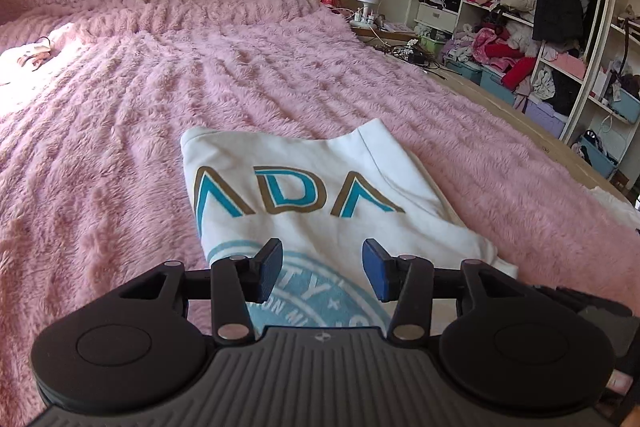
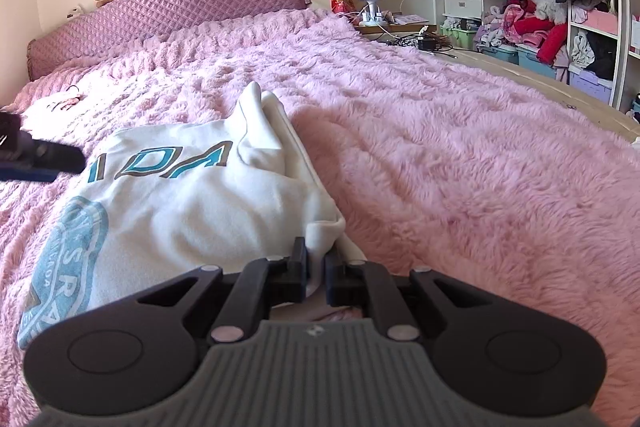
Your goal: Fold small clothes
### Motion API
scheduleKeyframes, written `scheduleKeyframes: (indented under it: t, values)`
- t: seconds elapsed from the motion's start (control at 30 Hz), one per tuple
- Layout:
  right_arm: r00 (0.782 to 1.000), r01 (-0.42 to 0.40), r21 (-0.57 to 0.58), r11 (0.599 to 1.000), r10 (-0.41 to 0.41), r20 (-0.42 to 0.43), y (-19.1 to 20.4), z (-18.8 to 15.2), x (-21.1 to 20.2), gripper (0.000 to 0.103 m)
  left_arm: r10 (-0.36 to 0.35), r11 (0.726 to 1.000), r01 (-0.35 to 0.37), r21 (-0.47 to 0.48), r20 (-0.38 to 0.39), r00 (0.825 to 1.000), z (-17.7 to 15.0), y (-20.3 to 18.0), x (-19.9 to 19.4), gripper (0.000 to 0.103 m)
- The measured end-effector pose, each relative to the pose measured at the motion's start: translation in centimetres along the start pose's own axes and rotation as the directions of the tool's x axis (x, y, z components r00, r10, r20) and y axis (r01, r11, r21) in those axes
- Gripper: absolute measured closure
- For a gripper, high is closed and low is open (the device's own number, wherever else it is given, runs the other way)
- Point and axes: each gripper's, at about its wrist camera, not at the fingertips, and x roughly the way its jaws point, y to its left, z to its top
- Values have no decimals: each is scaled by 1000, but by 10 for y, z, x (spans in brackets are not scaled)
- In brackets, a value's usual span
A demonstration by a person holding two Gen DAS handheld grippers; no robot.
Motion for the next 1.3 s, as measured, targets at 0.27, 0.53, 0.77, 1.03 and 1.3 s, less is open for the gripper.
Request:
scheduleKeyframes:
  t: [0.27,0.53,0.77,1.03,1.3]
  values:
    - [1000,14,-24,1000,-15,-3,5,9,-6,101,68,990,-66,125,-11,998,-61,-13,-31,46]
    - [1000,22,-41,999,-23,-4,8,9,-9,101,138,934,-121,337,-26,990,-82,-29,-12,46]
    - [1000,16,-27,999,-16,-4,8,10,-10,101,271,855,-275,440,75,960,-97,-51,-10,52]
    - [1000,8,-7,1000,-8,-4,6,13,-10,101,330,902,-355,246,135,934,-97,-65,-14,52]
    - [1000,2,-16,1000,-2,1,7,13,-12,101,389,891,-398,218,87,917,-98,-54,-9,44]
